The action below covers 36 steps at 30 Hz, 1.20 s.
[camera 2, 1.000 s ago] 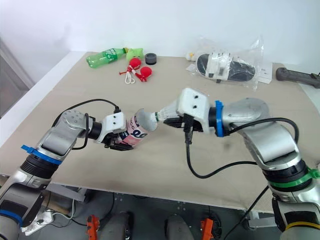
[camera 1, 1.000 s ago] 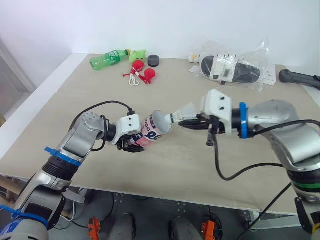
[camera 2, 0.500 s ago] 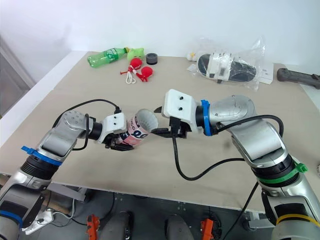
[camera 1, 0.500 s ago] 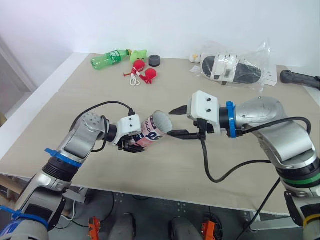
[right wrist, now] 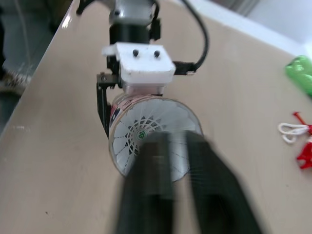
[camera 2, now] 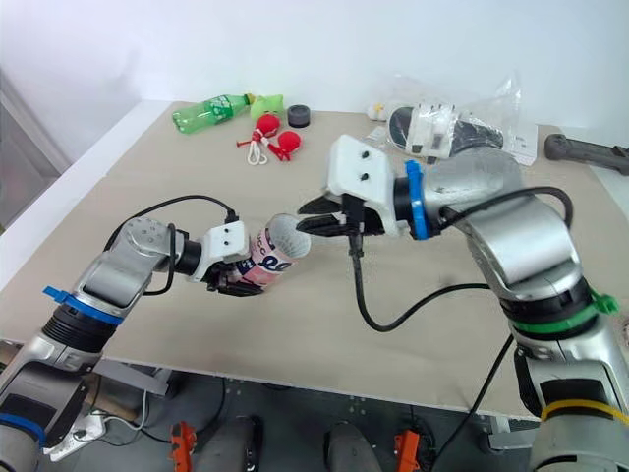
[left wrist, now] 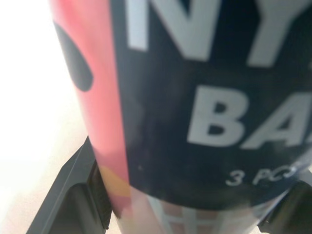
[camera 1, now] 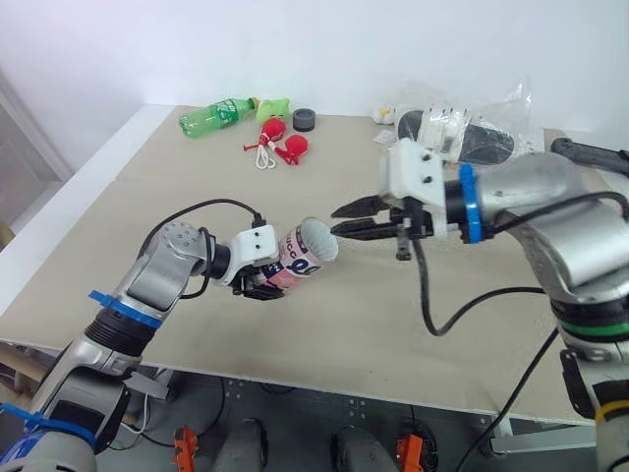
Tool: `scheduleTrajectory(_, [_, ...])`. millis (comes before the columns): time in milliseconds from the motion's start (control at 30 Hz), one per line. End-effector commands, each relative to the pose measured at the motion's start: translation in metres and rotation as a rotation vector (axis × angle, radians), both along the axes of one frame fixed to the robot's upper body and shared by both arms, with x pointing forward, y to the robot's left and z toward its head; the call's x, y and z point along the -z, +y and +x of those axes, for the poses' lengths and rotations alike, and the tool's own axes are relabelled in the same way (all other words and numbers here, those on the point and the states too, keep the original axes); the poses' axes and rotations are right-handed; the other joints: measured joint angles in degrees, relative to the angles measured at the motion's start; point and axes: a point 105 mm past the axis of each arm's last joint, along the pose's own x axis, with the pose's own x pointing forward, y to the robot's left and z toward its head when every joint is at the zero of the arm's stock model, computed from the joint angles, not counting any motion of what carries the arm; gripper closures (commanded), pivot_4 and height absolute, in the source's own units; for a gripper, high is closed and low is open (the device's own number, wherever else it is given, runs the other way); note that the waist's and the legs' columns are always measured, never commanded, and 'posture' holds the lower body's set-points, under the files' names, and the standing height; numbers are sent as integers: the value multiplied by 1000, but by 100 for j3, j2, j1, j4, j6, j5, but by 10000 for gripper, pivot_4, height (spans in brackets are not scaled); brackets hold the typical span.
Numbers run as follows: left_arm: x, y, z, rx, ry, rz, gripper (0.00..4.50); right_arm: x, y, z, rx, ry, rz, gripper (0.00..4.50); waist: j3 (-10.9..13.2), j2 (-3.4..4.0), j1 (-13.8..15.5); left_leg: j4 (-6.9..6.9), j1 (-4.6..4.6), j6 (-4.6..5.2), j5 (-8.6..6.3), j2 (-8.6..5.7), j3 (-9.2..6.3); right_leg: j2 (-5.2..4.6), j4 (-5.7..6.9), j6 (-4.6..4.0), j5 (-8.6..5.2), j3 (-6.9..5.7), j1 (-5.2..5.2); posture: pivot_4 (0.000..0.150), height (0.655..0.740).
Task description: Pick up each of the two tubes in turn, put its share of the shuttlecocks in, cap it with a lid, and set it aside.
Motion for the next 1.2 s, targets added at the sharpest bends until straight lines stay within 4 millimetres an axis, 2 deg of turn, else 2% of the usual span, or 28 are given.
scheduleTrajectory(33, [24, -6, -9, 28, 93, 33, 15316, 5, 11, 4, -55, -64, -104, 44755, 0, 0, 6, 0, -2, 0, 0, -1, -1, 0, 0, 1, -1, -1, 0, 1500, 7400])
scheduleTrajectory(167, [23, -7, -9, 30, 91, 34, 15316, 26, 20, 16, -83, -90, -256, 44755, 0, 0, 15, 0, -7, 0, 0, -3, -3, -2, 0, 3, -2, -4, -3, 1500, 7400])
scheduleTrajectory(367, [23, -7, -11, 30, 93, 32, 15316, 36, 22, 34, -69, -154, -393, 44755, 0, 0, 15, 1, -5, -1, 0, -4, -5, -3, 0, 2, -1, -6, -2, 1500, 7400])
scheduleTrajectory(767, [25, -9, -13, 33, 101, 22, 15316, 50, 44, 25, -169, -117, -407, 44755, -1, 0, 11, 0, 2, -1, 1, -2, -7, -1, 1, 0, 1, -7, 5, 1500, 7400])
scheduleTrajectory(967, [25, -10, -14, 34, 102, 21, 15316, 40, 48, 18, -185, -112, -353, 44755, -1, 0, 11, 0, 2, -1, 1, -2, -8, -1, 1, 0, 1, -8, 6, 1500, 7400])
scheduleTrajectory(1100, [25, -11, -13, 36, 103, 21, 15316, 10, 40, 13, -164, -157, -302, 44755, -1, 0, 18, 0, -1, -1, 1, -4, -10, -3, 1, -1, 0, -9, 5, 1500, 7400])
scheduleTrajectory(1200, [25, -11, -12, 38, 102, 23, 15316, 0, 36, 14, -141, -172, -281, 44755, -1, 0, 20, 0, -2, -2, 0, -8, -10, -8, 1, 0, 0, -10, 6, 1500, 7400])
